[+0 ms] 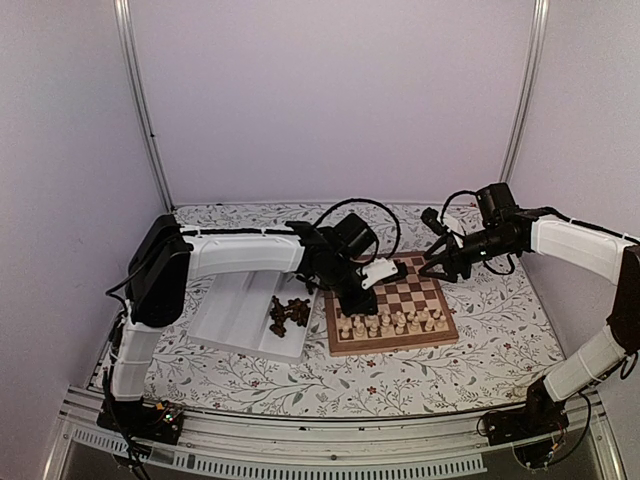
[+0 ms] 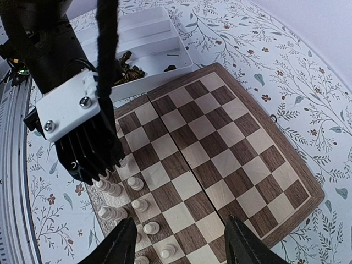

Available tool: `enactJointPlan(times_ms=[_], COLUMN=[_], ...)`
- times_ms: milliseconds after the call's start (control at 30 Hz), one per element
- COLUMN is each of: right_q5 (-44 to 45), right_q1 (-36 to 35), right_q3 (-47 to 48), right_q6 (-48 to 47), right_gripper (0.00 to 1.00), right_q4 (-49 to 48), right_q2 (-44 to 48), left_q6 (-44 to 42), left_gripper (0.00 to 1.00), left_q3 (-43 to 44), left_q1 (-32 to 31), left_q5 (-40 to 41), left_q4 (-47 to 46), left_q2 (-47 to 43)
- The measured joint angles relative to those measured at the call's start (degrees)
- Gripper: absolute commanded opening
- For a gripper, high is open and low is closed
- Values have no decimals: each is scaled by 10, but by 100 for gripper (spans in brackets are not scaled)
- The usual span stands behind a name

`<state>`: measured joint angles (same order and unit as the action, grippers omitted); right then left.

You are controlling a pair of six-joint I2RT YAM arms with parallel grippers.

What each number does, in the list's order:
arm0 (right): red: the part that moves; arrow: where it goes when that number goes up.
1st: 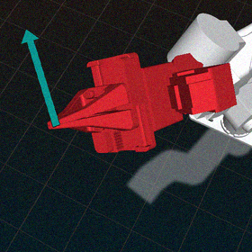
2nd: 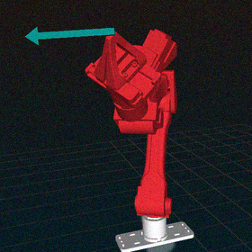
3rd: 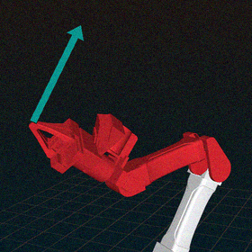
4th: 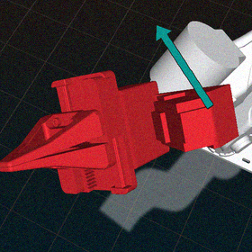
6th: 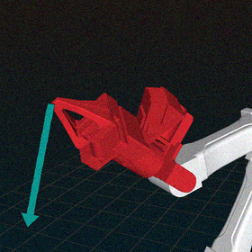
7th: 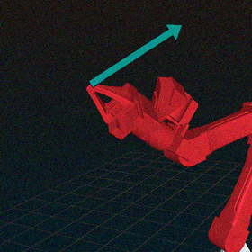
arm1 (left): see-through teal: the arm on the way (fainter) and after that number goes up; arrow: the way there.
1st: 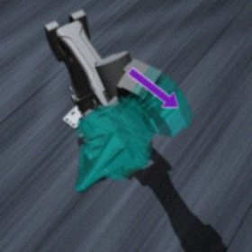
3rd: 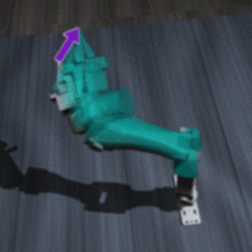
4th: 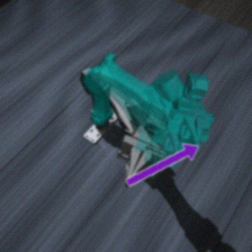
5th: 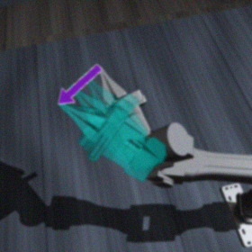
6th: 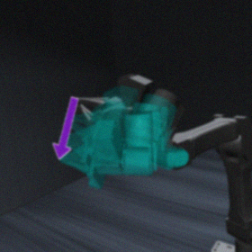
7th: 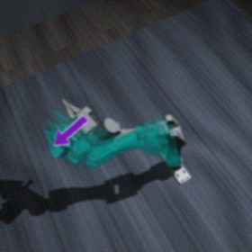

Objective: Set up the chess pieces on the board
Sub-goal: Place the chess piece on the chessboard, then reset both arms

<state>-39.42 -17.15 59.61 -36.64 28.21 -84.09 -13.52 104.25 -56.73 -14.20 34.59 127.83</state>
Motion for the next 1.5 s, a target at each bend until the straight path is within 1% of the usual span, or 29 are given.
enactJointPlan(times_ms=[333, 433, 567, 800, 900, 1067, 1133, 1200, 1267, 1300, 1367, 1400, 1433, 1467, 1500], right_q5=[0, 0, 0, 0, 1, 15, 23, 34, 48, 56, 66, 70, 74, 76, 76], right_q1=[1, 1, 1, 1, 1, 7, 12, 22, 35, 45, 67, 81, 96, 110, 125], right_q3=[0, 0, 0, 0, 4, 38, 55, 66, 66, 65, 63, 61, 60, 58, 55], right_q6=[0, 0, 0, 3, 7, 10, 13, 20, 30, 37, 54, 66, 82, 97, 115], right_gripper=[57, 57, 57, 57, 58, 59, 59, 63, 67, 68, 76, 80, 86, 95, 98], right_q4=[0, 0, 0, 0, 7, 20, 22, 20, 9, -1, -24, -39, -53, -69, -85], right_q2=[0, 0, 0, 0, 1, 19, 32, 52, 76, 91, 118, 131, 143, 152, 158], left_q6=[-2, -2, -2, -1, -2, -11, -16, -19, -19, -18, -12, -8, -2, 3, 14], left_gripper=[13, 15, 23, 26, 27, 27, 27, 29, 35, 40, 46, 51, 57, 63, 76], left_q3=[15, 19, 21, 32, 38, 55, 56, 54, 38, 28, -2, -21, -43, -62, -89], left_q1=[-2, -3, -7, -13, -14, -14, -14, -9, -5, -1, 17, 31, 49, 66, 89], left_q5=[7, 8, 15, 36, 51, 97, 126, 160, 197, 214, 254, 272, 287, 299, 311], left_q4=[14, 13, 17, 28, 31, 43, 48, 56, 52, 50, 35, 22, 8, -4, -22], left_q2=[23, 27, 27, 27, 26, 18, 1, -29, -74, -97, -161, -194, -228, -254, -286])
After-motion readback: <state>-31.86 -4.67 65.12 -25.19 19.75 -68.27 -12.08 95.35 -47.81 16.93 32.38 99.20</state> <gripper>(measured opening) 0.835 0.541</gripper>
